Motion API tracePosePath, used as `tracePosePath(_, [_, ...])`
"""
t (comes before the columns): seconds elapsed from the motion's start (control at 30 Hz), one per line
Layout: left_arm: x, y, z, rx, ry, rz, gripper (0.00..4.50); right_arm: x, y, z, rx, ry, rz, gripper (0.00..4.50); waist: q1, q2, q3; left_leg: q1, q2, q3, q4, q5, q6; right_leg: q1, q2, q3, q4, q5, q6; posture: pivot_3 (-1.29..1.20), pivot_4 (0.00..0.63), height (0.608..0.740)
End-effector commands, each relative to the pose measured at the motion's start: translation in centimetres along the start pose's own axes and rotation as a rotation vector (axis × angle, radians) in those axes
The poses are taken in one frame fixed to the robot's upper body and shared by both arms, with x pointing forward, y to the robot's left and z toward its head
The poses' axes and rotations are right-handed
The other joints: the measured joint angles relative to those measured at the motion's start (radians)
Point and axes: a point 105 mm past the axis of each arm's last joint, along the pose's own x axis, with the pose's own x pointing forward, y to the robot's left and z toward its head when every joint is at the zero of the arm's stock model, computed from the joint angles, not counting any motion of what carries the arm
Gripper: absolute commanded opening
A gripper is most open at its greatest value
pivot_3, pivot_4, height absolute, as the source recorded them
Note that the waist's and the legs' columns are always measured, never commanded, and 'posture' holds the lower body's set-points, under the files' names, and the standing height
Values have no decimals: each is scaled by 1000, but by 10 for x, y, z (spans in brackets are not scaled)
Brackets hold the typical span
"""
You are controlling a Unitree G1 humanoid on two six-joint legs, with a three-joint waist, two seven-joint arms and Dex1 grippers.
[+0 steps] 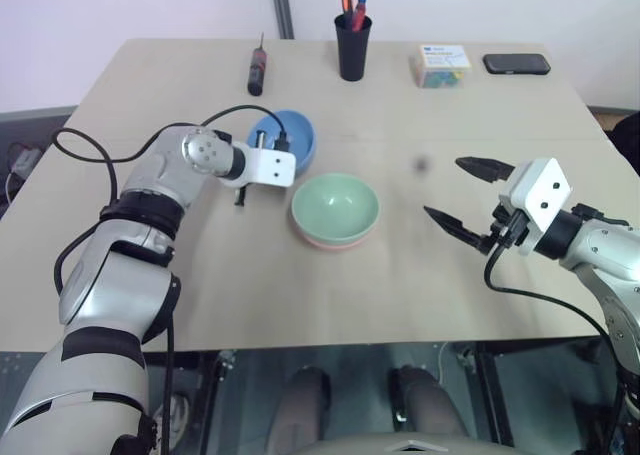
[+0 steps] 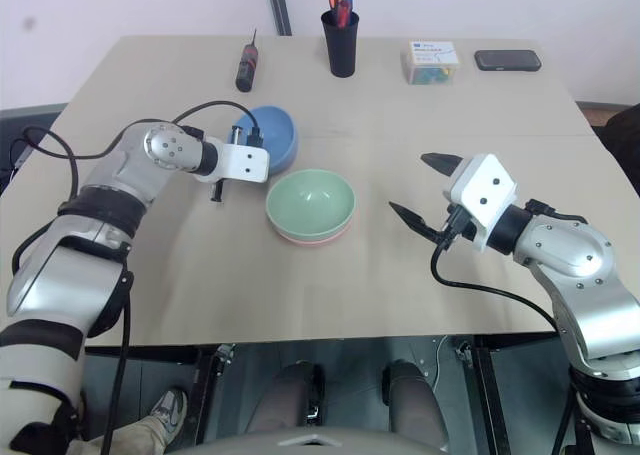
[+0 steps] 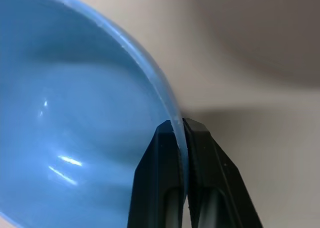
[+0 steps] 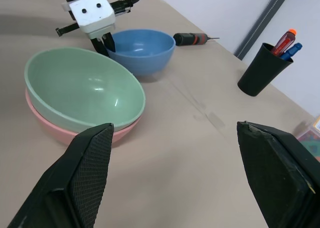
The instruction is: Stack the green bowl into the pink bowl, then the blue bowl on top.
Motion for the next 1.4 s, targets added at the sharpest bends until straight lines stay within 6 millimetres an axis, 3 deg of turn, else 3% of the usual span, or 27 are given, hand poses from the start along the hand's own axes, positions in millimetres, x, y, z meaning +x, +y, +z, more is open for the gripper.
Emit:
tracePosePath(0.03, [-32,28,19,31,-110,102,34,-9,-8,9,-40,-21,-38,4113,0,0,0,-1,0,-1,0,0,0,-1,0,-1,0,0,0,0,150,740])
tracePosePath(0.2, [-71,32,66,30,-342,74,34,-23,-12,-1,-16,10,-60,4113,0,0,0,-5,0,-2,1,0,0,-4,-1,-3,1,0,0,0,150,740])
tracePosePath(0.3, [-88,17,100,36,-468,-16,34,-35,-9,-7,12,33,-63,4113,1,0,0,-6,0,-3,1,0,-1,-4,-1,-3,0,0,0,0,150,740])
tracePosePath(0.43, [-96,-15,122,46,-532,-160,34,-56,3,-8,100,14,-10,4113,-1,0,0,-3,0,-3,3,0,0,-2,-1,-3,2,0,0,0,150,740])
tracePosePath(0.57, [-92,-30,121,43,-517,-232,34,-73,12,-2,160,-22,25,4113,-2,0,0,2,0,-3,3,0,0,3,0,-3,6,0,0,0,150,740])
tracePosePath(0.7, [-85,-35,118,53,-484,-274,34,-77,14,6,181,-66,41,4113,-3,0,1,14,0,-2,2,0,0,12,1,-1,6,0,0,0,150,740])
tracePosePath(0.77, [-82,-38,115,55,-465,-288,697,-74,15,9,175,-79,48,4113,-2,0,1,15,0,-2,3,0,0,13,1,-1,6,0,0,0,150,740])
tracePosePath(0.8, [-81,-38,116,50,-464,-287,791,-72,16,9,173,-81,55,4113,-2,0,1,15,0,-2,3,0,0,13,1,-1,6,0,0,0,150,740])
tracePosePath(0.93, [-86,-28,121,23,-489,-208,2519,-67,17,8,171,-74,67,4113,-2,0,1,14,0,-2,3,0,0,12,1,-1,6,0,0,0,150,740])
tracePosePath(0.97, [-89,-26,122,4,-494,-199,2745,-66,17,8,173,-72,70,4113,-1,0,1,13,0,-2,3,0,0,12,1,-1,5,0,0,0,150,740])
tracePosePath(1.1, [-106,-17,118,-215,-569,-95,2745,-60,19,0,164,-44,94,4113,-4,0,1,12,0,-2,3,0,0,12,1,-1,4,0,0,0,150,740])
tracePosePath(1.17, [-116,-12,117,-377,-735,40,2745,-54,17,-9,144,-16,104,4113,-6,1,0,12,1,-2,2,0,0,12,1,0,4,-1,0,0,150,740])
tracePosePath(1.27, [-112,-27,94,-575,-711,152,2745,-44,9,-21,130,8,95,4113,-11,0,0,13,1,-2,2,0,0,12,0,0,6,0,0,0,150,740])
tracePosePath(1.3, [-112,-34,89,-628,-717,176,3164,-41,8,-24,129,13,107,4423,-10,0,1,14,1,-2,2,0,0,11,0,1,6,0,0,0,150,740])
tracePosePath(1.4, [-110,-72,80,-730,-696,103,3954,-38,4,-33,162,11,127,4500,-6,0,1,13,1,-2,2,0,0,10,0,1,7,0,0,0,150,740])
